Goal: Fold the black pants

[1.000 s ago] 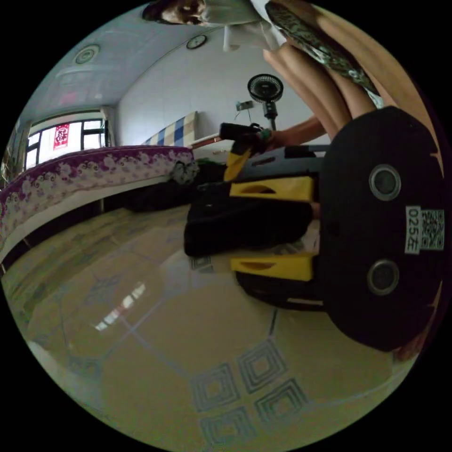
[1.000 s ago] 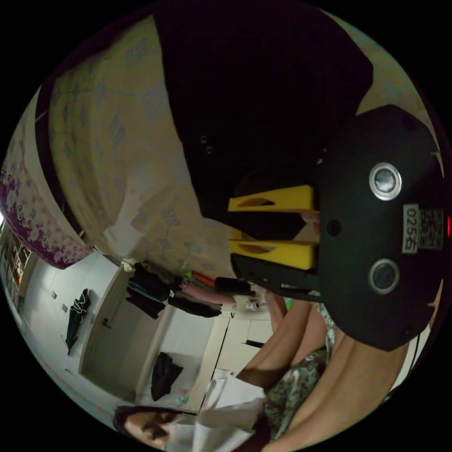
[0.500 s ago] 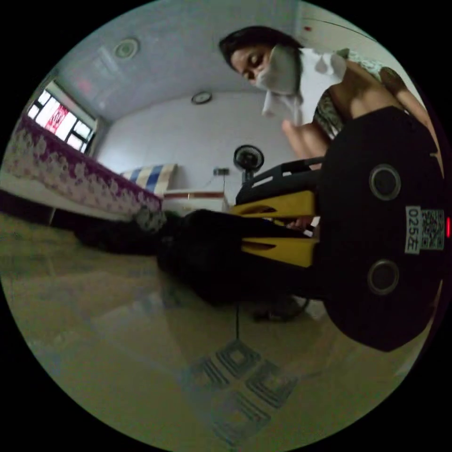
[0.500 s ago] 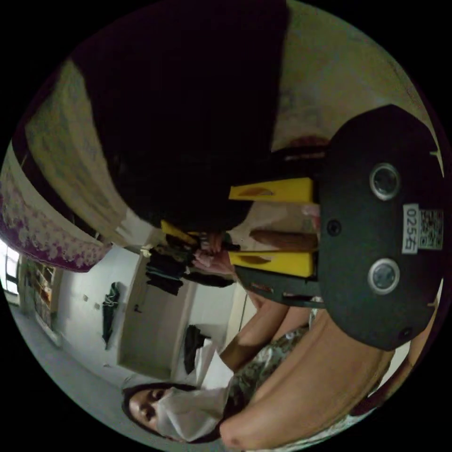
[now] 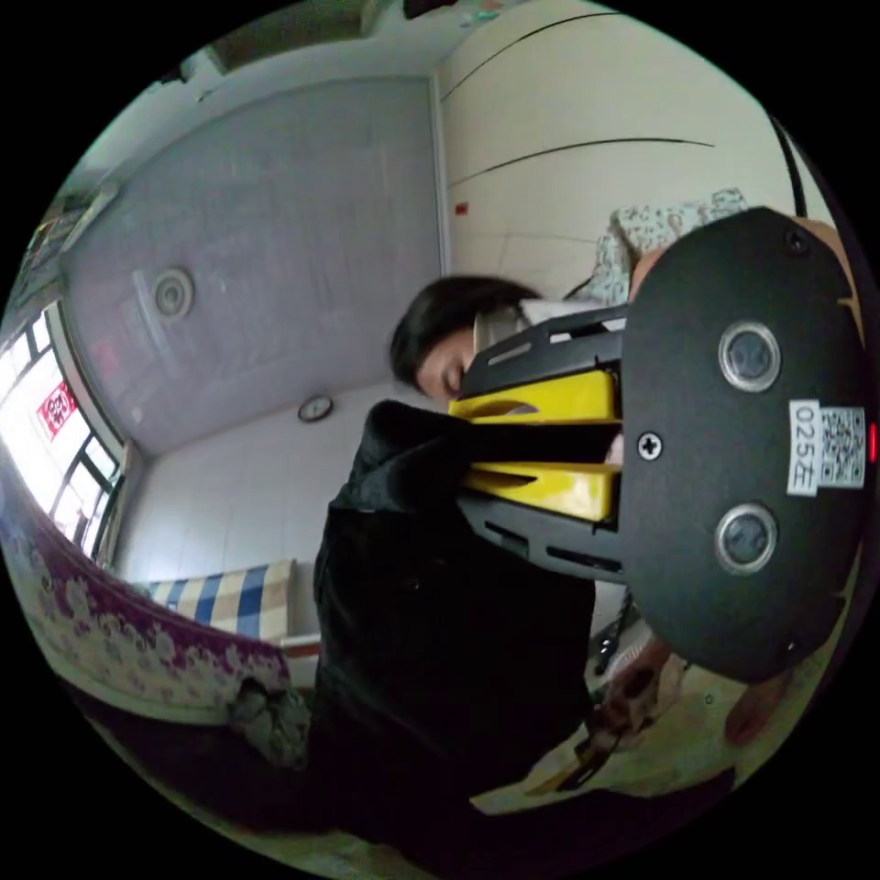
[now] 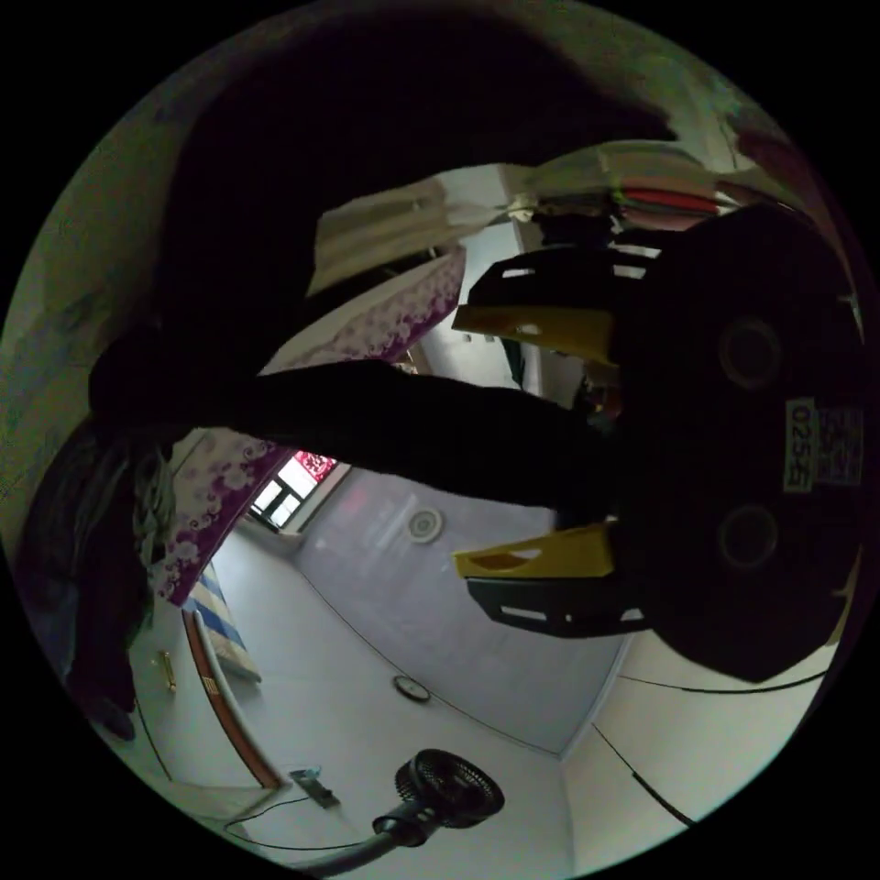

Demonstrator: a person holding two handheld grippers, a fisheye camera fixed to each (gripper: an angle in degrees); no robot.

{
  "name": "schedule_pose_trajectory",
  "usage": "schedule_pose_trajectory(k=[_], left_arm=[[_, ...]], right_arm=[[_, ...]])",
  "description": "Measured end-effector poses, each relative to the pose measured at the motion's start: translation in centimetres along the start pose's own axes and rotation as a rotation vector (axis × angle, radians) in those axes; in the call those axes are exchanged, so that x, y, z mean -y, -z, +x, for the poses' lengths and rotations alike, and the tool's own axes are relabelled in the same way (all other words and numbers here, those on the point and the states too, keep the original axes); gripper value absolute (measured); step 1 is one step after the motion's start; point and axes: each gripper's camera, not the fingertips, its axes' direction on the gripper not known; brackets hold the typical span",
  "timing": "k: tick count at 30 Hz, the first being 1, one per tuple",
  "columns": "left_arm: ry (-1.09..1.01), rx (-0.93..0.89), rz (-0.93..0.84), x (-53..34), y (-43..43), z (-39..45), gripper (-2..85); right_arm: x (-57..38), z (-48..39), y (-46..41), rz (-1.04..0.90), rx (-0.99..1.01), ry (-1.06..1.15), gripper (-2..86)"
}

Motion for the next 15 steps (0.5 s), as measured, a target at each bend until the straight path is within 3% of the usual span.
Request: schedule_pose_trajectory(k=[4,7,10,15], left_arm=[[-0.175,0.000,-0.041,-0.9,2.2,7.7,4.2],[-0.361,0.073,-0.067,-2.3,4.5,15.5,3.9],[-0.445,0.243,-0.050,-4.2,7.6,21.7,3.3],[-0.359,0.645,0.142,-7.9,14.4,26.2,2.1]], right_arm=[[5.5,3.5,-1.8,0.012,0.018,-0.076,22.1],[8.9,4.0,-4.2,-0.049,-0.102,-0.044,1.4],[10.1,2.1,-8.8,-0.200,-0.129,0.030,-0.2],[7.8,-14.0,-18.4,-0.384,-0.319,0.510,-0.7]])
